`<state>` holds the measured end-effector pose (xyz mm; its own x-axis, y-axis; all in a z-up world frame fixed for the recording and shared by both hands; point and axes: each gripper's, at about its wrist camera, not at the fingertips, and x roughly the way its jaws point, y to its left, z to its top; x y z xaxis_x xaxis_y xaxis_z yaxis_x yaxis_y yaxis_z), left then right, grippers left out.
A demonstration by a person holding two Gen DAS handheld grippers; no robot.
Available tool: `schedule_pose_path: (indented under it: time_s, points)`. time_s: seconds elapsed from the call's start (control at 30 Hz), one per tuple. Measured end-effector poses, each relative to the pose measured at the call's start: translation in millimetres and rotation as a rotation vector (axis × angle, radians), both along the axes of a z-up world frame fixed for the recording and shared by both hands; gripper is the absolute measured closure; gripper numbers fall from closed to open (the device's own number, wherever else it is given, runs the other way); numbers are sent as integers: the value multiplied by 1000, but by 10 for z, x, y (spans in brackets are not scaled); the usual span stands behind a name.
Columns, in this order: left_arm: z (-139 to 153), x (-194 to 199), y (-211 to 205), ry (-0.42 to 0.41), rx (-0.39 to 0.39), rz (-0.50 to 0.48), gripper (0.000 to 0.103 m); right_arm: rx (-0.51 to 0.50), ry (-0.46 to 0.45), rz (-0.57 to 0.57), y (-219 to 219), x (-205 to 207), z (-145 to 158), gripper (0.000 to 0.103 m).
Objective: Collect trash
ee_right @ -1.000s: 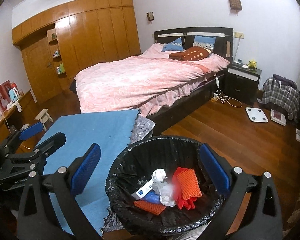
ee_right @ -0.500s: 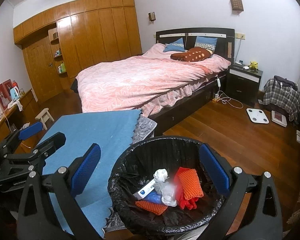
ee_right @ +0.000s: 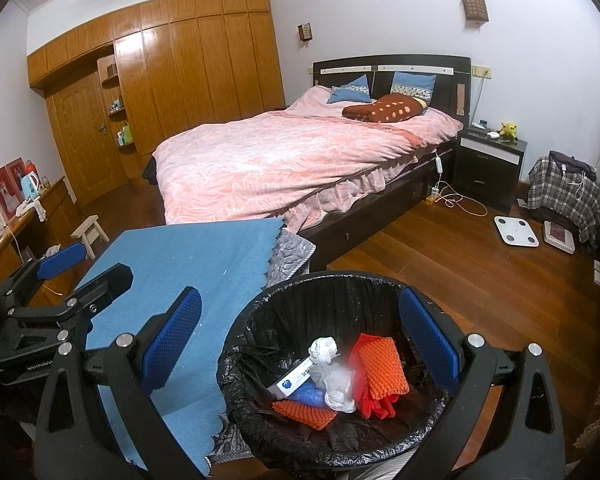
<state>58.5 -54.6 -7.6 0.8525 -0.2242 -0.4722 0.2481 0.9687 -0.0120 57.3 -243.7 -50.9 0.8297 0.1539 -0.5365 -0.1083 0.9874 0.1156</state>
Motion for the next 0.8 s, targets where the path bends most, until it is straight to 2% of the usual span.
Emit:
schedule_pose_path:
  time_s: [0.8]
  points:
    - [1, -7, 18, 1, 0, 2, 6, 1, -1, 0, 10, 4, -1, 7]
